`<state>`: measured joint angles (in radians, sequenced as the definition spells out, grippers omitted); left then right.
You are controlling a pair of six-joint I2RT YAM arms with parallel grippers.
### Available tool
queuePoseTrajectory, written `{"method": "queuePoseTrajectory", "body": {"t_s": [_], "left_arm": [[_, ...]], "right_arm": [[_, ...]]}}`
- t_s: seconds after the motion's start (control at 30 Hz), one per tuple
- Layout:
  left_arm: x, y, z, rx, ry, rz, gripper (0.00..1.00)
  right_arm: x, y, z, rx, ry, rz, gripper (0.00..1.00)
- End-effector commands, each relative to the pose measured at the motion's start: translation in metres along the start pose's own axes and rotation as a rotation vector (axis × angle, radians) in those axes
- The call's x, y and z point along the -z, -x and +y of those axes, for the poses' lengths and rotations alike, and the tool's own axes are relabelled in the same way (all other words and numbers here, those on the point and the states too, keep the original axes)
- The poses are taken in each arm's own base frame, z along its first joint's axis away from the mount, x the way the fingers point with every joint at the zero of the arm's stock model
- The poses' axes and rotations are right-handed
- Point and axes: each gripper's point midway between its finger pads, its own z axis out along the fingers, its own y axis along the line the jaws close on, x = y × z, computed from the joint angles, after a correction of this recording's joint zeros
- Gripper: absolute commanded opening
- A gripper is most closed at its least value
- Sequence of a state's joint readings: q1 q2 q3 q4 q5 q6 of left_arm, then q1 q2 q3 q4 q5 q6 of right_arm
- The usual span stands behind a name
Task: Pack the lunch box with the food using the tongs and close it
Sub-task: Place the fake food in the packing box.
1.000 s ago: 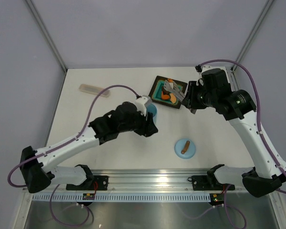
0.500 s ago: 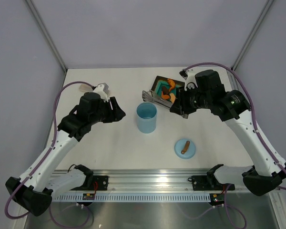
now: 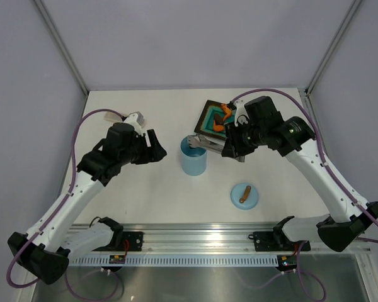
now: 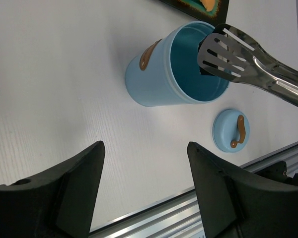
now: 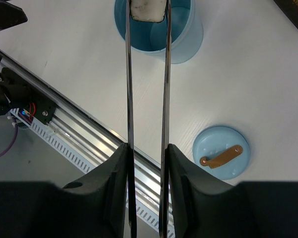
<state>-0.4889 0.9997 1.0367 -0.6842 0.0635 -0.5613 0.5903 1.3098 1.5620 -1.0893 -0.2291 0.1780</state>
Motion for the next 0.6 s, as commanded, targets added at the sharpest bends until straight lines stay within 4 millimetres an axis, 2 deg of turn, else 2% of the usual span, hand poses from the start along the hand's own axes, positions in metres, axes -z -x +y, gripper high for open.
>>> {"method": "queuePoseTrajectory", "body": {"t_s": [0.0, 0.17, 0.37, 0.47, 0.57], "left_arm": [[0.004, 0.016, -0.006, 0.003, -0.008, -0.046, 0.73], [0.002, 0.017, -0.007, 0.002, -0.008, -0.040, 0.80], [0.001, 0.018, -0.009, -0.008, -0.011, -0.038, 0.86], [0.000, 0.019, -0.009, -0.009, -0.012, -0.036, 0.86], [0.000, 0.020, -0.010, -0.011, -0.013, -0.037, 0.86]], "right_arm": [[0.000, 0.006, 0.006, 0.037, 0.021, -0.024, 0.30], [0.001, 0.010, 0.007, 0.041, 0.022, -0.041, 0.45], [-0.001, 0.013, 0.007, 0.040, 0.020, -0.041, 0.53], [-0.002, 0.014, 0.007, 0.042, 0.019, -0.042, 0.53], [0.002, 0.021, 0.008, 0.044, 0.017, -0.068, 0.46]]}}
